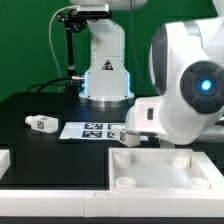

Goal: Assemble one leg

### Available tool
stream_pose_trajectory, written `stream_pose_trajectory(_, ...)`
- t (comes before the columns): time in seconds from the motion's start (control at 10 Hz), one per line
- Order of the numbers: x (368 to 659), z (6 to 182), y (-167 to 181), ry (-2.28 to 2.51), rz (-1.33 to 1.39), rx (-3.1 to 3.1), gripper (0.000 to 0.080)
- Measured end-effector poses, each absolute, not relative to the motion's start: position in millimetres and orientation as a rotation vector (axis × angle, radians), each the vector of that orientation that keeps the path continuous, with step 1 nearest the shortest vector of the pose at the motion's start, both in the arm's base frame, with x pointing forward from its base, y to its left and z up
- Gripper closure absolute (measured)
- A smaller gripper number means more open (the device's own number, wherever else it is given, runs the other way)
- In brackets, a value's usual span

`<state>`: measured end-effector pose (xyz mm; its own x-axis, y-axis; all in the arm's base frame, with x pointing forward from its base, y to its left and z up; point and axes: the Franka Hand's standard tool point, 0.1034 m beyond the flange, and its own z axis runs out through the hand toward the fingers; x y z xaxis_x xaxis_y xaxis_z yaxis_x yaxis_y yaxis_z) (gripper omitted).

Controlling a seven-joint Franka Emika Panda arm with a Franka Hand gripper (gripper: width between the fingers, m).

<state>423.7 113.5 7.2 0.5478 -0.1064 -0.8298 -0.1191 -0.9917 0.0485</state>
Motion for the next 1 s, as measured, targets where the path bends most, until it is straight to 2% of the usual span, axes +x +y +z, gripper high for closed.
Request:
stream_pose_trajectory(0.1,426,4.8,114,0.198,1.449,-2.767,0.0151)
stream_pose_trajectory(0.2,426,4.5,113,0.2,1.449,-2.766,0.0204)
stream_pose_trajectory(0.4,426,4.3,113,0.201,1.449,-2.765,0.0501)
stream_pose_trajectory(0.6,426,4.2,113,0.201,1.449,-2.765,0.0515)
stream_pose_trajectory(0.7,427,12.4,112,0.2,1.465,-2.755,0.0515)
stream_pose_trajectory(0.9,450,61.4,110,0.186,1.436,-2.753,0.0515)
stream_pose_trajectory(1.0,468,83.5,110,0.164,1.337,-2.805,0.0515)
